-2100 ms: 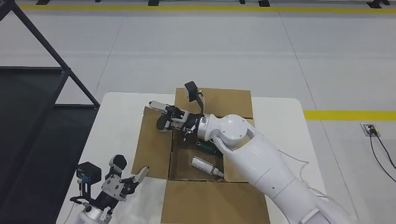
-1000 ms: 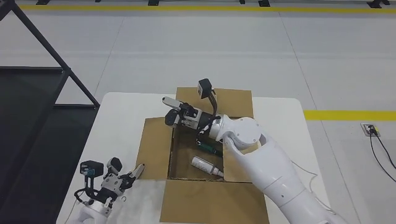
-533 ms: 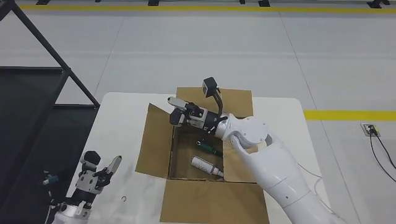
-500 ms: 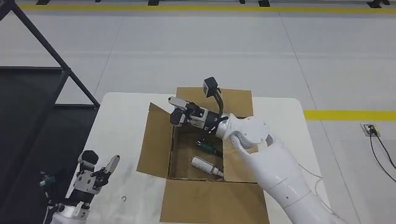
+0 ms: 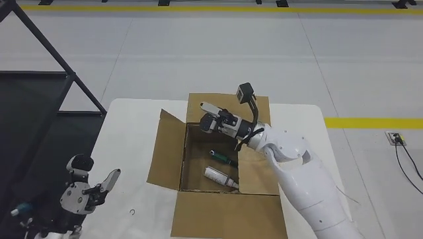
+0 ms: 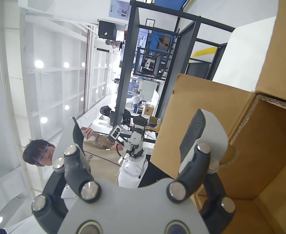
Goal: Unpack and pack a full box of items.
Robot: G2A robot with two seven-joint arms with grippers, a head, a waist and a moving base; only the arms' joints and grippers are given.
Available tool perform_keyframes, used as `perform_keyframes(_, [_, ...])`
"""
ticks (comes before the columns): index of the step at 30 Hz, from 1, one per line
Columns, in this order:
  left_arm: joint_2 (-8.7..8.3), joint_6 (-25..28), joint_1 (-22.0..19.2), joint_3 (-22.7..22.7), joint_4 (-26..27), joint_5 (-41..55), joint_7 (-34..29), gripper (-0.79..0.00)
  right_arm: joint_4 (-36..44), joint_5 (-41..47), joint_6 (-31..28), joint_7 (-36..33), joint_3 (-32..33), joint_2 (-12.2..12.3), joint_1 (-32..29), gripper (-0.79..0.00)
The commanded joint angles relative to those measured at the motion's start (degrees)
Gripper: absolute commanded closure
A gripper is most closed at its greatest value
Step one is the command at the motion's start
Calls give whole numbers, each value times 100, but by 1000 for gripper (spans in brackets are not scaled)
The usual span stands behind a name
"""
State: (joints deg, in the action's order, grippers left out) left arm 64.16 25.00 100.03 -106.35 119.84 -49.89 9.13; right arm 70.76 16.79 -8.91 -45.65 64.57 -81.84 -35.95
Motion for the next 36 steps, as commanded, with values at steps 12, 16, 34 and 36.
perform_keyframes(12, [-28,537,-916,1314,681,-393,-1180,-785,873,-190,286,-59,559,221,-838,-785])
perform_keyframes(16, [-17,592,-1498,2092,344,-97,-2066,-785,924,-231,352,-23,539,232,-792,-785])
perform_keyframes(34, [49,-261,-2257,2669,-411,238,-2822,-785,1337,-96,160,120,823,305,-1180,-785])
perform_keyframes(36, [74,-499,-2470,2825,-605,272,-2970,-785,1490,-49,81,99,955,338,-1348,-785])
